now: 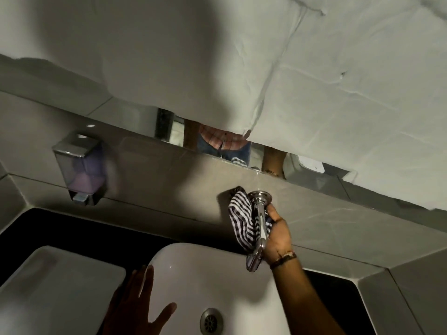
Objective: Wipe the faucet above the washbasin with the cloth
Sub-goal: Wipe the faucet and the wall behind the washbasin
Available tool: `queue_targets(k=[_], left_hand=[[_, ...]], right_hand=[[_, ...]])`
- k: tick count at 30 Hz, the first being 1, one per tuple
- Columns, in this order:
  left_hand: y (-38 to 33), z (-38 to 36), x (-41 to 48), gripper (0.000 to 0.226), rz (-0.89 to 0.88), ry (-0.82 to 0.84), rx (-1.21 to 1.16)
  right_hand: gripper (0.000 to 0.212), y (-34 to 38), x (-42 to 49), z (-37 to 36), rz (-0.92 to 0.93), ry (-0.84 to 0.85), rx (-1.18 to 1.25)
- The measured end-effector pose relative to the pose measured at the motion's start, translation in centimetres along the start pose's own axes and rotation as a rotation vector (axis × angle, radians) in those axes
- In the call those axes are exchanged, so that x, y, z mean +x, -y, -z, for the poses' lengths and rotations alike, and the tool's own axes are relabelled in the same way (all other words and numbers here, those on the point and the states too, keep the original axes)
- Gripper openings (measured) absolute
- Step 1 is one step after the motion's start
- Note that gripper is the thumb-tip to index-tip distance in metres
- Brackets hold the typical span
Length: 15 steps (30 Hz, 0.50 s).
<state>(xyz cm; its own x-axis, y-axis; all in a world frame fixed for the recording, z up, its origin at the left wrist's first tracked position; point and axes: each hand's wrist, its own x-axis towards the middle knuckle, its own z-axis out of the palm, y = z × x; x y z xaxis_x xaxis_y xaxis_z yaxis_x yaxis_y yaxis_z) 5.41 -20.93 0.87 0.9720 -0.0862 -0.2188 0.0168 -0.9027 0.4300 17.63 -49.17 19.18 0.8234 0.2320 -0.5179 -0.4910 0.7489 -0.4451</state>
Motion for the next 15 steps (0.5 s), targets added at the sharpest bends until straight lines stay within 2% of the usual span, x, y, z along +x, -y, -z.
queue_targets(k=[3,7,9,14,15], left_hand=[[0.2,-0.2,-0.2,0.111,0.012,-0.029,0.025],[-0.1,0.5,-0.4,0.109,0.022,-0.026,0.021],[-0.4,0.8,-0.5,0.106,0.014,-0.048,0.017],[-0.4,1.1,-0.5,0.103,0.022,-0.082,0.024],[-0.1,0.9,-0.4,0.106,0.023,-0.077,0.026]], right_hand=[[0.055,-0.6,0.0,1.1,0.102,-0.053,0.009],[0.074,-0.3,-1.9,3.1,0.023,0.032,-0.045],[0.075,-0.1,-1.5,1.9,0.005,0.022,-0.042],[0.054,-0.8,-0.3,0.0,0.124,-0.172,-0.114],[0.061,-0.6,-0.6,0.6,0.109,-0.156,-0.135]])
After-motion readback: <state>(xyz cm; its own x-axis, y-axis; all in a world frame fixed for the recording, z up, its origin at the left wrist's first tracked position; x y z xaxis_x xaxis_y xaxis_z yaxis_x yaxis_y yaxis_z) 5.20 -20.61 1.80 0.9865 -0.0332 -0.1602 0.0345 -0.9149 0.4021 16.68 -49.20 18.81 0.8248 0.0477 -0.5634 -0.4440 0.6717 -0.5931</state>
